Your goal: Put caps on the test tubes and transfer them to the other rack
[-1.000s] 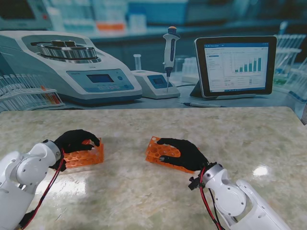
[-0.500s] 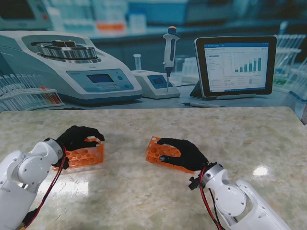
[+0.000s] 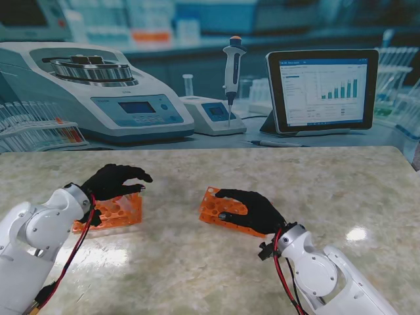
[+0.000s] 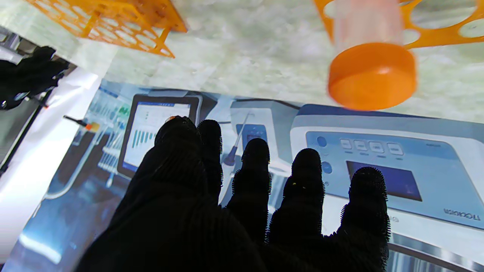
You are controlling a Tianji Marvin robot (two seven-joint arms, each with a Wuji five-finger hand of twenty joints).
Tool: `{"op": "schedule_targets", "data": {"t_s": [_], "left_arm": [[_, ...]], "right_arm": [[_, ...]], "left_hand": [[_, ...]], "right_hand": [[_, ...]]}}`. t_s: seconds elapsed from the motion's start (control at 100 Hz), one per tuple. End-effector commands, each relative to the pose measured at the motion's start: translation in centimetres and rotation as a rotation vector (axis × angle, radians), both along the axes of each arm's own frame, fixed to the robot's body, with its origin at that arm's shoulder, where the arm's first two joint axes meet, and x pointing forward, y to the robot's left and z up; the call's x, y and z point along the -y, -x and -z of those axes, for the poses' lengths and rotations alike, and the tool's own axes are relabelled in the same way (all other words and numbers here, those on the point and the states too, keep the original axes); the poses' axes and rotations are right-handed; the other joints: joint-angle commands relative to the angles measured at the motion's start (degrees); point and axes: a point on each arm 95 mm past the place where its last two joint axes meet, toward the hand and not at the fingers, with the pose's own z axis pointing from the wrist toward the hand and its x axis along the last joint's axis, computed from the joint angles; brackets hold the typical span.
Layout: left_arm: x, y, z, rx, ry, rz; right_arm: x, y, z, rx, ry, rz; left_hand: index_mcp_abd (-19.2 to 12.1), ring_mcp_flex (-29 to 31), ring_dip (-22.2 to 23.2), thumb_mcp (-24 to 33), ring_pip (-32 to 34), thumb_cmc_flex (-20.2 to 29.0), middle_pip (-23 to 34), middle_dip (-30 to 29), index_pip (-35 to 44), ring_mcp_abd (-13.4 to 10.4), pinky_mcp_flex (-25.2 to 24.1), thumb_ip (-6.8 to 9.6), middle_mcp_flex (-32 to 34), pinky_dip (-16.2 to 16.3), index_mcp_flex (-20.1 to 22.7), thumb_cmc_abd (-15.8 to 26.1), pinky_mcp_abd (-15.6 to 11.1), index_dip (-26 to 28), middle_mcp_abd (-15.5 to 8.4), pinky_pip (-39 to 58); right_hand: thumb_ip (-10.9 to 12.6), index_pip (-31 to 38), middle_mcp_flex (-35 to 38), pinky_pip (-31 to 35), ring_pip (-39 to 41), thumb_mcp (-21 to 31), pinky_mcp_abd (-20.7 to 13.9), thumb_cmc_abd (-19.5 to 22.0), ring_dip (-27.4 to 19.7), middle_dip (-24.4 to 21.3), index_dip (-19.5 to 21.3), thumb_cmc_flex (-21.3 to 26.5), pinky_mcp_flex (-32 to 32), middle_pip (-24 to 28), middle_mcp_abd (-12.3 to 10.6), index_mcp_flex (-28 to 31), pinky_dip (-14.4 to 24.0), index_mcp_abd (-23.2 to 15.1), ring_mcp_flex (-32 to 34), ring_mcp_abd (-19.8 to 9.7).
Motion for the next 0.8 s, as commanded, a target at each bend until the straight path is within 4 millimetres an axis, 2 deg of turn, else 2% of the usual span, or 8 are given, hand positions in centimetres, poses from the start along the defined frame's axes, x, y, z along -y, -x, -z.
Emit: {"op": "schedule_targets", "data": {"t_s": [0.0, 0.21, 0.44, 0.61, 0.79], "left_arm": [[1.2, 0.3, -0.5, 0.017, 0.03, 0.02], [3.8, 0.9, -0.2, 0.047, 0.144, 0.033], [7.3, 1.4, 1.5, 0.032, 0.258, 0.022], [9.6, 1.7, 3.5, 0.009, 0.334, -0.017], [10.5, 1.8, 5.1, -0.001, 0.395, -0.059]], "right_arm": [[-0.1, 0.3, 0.2, -0.009, -0.003, -0.003], [0.3, 0.4, 0.1, 0.006, -0.007, 0.01], [1.5, 0.5, -0.1, 0.021, -0.005, 0.043], [2.5, 0.5, -0.2, 0.025, 0.004, 0.077], [3.6, 0.3, -0.1, 0.022, 0.021, 0.115]], "left_hand": [[1.66, -0.07, -1.93, -1.19, -1.76, -1.52, -1.63, -2.1, -2.34, 1.2, -0.3, 0.96, -1.09, -2.51, -1.03, 3.43, 1.87, -1.71, 1.37, -3.71], [4.08, -0.46, -2.49, -1.96, -1.59, -4.59, -2.13, -2.99, -4.53, 1.64, -0.31, 0.71, -2.17, -2.76, -3.21, 5.66, 2.5, -3.58, 3.14, -4.13], [6.22, -1.24, -2.73, -2.4, -1.75, -8.03, -3.41, -4.14, -7.35, 2.2, -0.54, 0.43, -3.96, -2.98, -5.91, 7.37, 3.18, -5.79, 5.08, -4.91], [6.44, -1.31, -2.79, -2.49, -1.69, -9.88, -3.52, -4.48, -7.92, 2.4, -0.14, 0.32, -3.91, -2.84, -5.88, 7.98, 4.06, -6.6, 5.33, -5.05], [6.24, -0.41, -2.58, -2.29, -1.29, -10.51, -3.06, -4.22, -7.35, 2.72, 0.13, 0.34, -3.06, -2.65, -4.65, 7.89, 4.34, -6.6, 4.97, -5.0]], "right_hand": [[0.43, -0.29, -1.02, -0.56, -0.03, -1.02, 0.61, 1.81, -0.7, 0.0, -0.21, -0.27, -0.94, 0.01, -0.73, -1.17, -0.8, 0.09, -1.8, -1.26], [0.43, -0.27, -1.03, -0.64, -0.04, -1.08, 0.57, 1.9, -0.71, -0.01, -0.19, -0.32, -1.03, 0.01, -0.81, -1.19, -0.83, 0.02, -1.83, -1.33], [0.45, -0.32, -1.31, -0.8, -0.18, -1.18, 0.57, 2.4, -0.77, -0.06, -0.18, -0.56, -1.24, -0.11, -0.79, -1.32, -0.9, 0.04, -2.2, -1.33], [0.46, -0.45, -1.53, -1.13, -0.37, -1.33, 0.53, 2.89, -0.9, -0.11, -0.22, -0.82, -1.51, -0.19, -0.77, -1.48, -1.09, 0.04, -2.61, -1.56], [0.51, -0.65, -1.92, -1.64, -0.65, -1.47, 1.03, 3.58, -1.18, -0.24, -0.28, -1.17, -1.77, -0.37, -0.68, -1.79, -1.47, -0.05, -2.97, -1.73]]}}
